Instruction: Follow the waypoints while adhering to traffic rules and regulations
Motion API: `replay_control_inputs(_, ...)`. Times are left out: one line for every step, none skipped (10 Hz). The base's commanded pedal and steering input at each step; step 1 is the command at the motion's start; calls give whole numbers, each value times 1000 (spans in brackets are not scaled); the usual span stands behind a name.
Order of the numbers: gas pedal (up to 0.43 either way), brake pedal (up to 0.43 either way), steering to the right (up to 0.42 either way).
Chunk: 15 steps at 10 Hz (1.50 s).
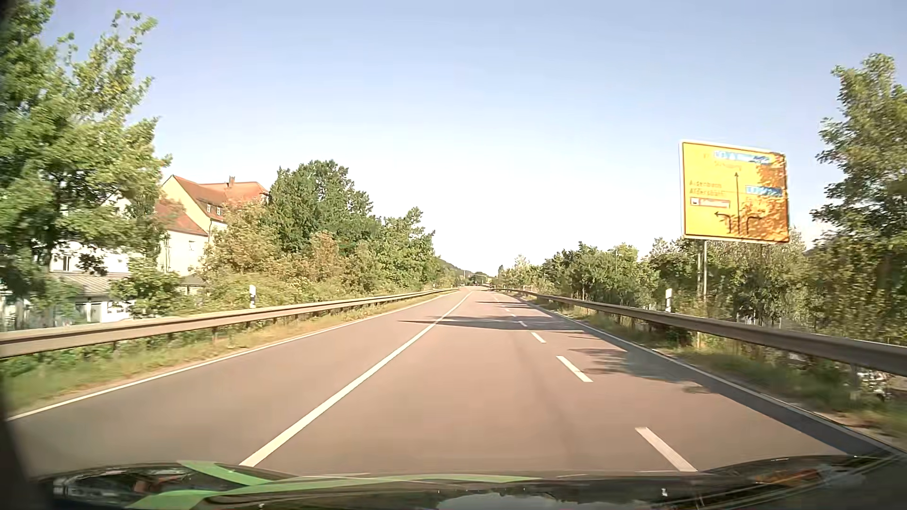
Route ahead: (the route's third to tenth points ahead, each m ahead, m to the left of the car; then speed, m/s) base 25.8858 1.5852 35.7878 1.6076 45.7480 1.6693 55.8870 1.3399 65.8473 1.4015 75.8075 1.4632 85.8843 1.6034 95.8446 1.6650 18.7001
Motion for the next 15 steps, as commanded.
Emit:
replay_control_inputs(197,0,-1)
replay_control_inputs(197,0,-1)
replay_control_inputs(157,0,-1)
replay_control_inputs(110,0,-1)
replay_control_inputs(87,0,-1)
replay_control_inputs(87,0,-1)
replay_control_inputs(87,0,-1)
replay_control_inputs(98,0,-1)
replay_control_inputs(98,0,-1)
replay_control_inputs(98,0,-2)
replay_control_inputs(98,0,-1)
replay_control_inputs(98,0,-1)
replay_control_inputs(98,0,-1)
replay_control_inputs(98,0,0)
replay_control_inputs(98,0,0)
